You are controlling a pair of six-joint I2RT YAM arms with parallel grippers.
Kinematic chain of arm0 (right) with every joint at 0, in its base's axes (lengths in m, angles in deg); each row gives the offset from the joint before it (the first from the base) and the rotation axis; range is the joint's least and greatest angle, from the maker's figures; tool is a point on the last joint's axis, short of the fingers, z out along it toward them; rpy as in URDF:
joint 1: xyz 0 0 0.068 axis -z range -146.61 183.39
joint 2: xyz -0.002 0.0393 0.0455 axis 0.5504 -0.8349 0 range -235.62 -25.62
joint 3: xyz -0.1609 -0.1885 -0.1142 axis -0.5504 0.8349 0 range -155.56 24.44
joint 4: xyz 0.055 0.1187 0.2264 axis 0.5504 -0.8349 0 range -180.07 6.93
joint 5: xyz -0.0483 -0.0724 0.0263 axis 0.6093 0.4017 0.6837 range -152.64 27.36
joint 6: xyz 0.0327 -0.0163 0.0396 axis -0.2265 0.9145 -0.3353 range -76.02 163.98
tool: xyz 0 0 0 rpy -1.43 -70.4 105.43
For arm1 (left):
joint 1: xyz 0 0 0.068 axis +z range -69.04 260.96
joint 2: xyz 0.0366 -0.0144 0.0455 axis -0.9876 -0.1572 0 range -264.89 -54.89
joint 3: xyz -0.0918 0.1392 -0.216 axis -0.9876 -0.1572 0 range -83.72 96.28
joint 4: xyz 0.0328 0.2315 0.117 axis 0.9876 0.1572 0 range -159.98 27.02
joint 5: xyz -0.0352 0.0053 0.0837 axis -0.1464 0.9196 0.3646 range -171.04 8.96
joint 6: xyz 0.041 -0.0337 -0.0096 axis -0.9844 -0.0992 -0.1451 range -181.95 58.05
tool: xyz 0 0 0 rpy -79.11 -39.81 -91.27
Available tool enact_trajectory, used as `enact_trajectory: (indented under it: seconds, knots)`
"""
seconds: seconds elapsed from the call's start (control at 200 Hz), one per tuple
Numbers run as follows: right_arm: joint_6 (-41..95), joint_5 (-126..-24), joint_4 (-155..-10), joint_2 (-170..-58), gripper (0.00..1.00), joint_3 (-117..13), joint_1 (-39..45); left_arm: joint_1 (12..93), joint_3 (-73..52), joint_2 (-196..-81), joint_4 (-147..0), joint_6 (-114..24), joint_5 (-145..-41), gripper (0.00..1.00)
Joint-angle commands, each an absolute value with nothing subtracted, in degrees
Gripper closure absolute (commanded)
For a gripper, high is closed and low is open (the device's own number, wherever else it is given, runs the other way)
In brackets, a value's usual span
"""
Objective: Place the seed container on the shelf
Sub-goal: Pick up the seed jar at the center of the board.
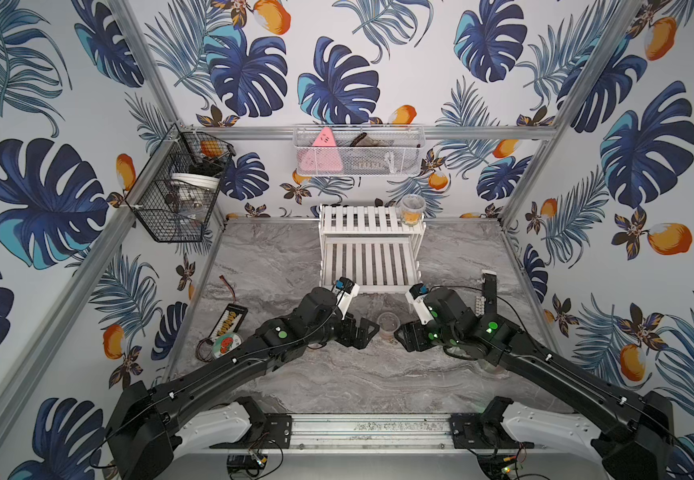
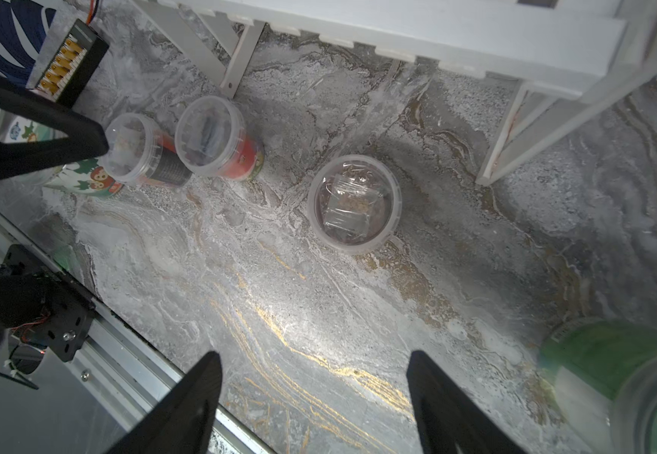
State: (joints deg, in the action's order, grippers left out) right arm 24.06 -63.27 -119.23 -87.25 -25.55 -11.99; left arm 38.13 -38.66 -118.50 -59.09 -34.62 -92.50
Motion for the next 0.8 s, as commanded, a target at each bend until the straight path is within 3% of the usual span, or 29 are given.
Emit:
enact_trajectory:
  seconds: [0.0, 0.445, 0.791]
  knots:
    - [24.06, -61.21, -116.72, -88.46, 0.22, -25.09, -12.56, 38.02, -38.54, -118.93, -58.14, -34.18, -89.28, 0.01]
    - [24.55, -55.87, -95.28, -94.25, 0.18, -16.02, -13.01, 37.98, -41.73, -119.28, -60.74, -31.61, -87.01, 0.01]
    - [22.51, -55.71, -94.39, -100.76, 0.14, -17.26, -12.92, 37.98, -43.26, -118.48, -61.57, -29.37, -85.79, 0.01]
